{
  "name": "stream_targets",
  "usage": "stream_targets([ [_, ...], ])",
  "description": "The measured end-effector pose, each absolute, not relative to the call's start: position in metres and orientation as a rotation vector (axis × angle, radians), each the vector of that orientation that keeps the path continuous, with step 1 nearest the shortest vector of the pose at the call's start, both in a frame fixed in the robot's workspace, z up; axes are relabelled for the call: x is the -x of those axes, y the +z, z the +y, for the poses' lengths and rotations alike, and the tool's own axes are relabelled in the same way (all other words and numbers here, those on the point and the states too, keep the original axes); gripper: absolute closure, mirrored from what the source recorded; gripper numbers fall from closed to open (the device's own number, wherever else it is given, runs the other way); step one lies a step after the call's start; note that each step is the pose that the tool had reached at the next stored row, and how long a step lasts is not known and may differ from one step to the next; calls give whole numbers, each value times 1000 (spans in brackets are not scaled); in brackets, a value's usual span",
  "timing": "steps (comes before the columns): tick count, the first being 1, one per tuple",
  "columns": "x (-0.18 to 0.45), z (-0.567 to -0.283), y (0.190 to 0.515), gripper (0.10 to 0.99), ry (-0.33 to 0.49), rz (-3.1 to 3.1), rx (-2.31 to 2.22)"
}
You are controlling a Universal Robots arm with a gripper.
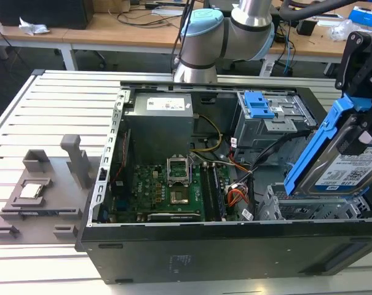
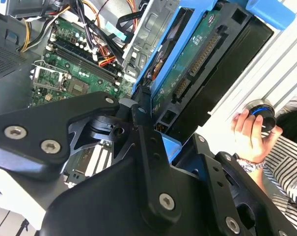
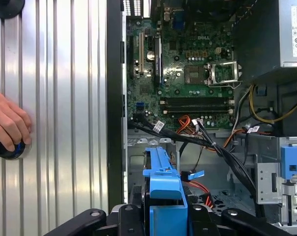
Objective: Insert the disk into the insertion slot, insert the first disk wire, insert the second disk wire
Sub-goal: 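Insert the disk into the insertion slot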
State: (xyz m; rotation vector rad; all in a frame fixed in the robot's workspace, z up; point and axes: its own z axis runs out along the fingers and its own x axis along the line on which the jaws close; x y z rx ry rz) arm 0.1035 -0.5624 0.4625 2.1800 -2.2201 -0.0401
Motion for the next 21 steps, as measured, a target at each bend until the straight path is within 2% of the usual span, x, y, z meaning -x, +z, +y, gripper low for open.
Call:
stream_targets([
  [21,-104,-562,443,722,-40,-2220,-2180],
])
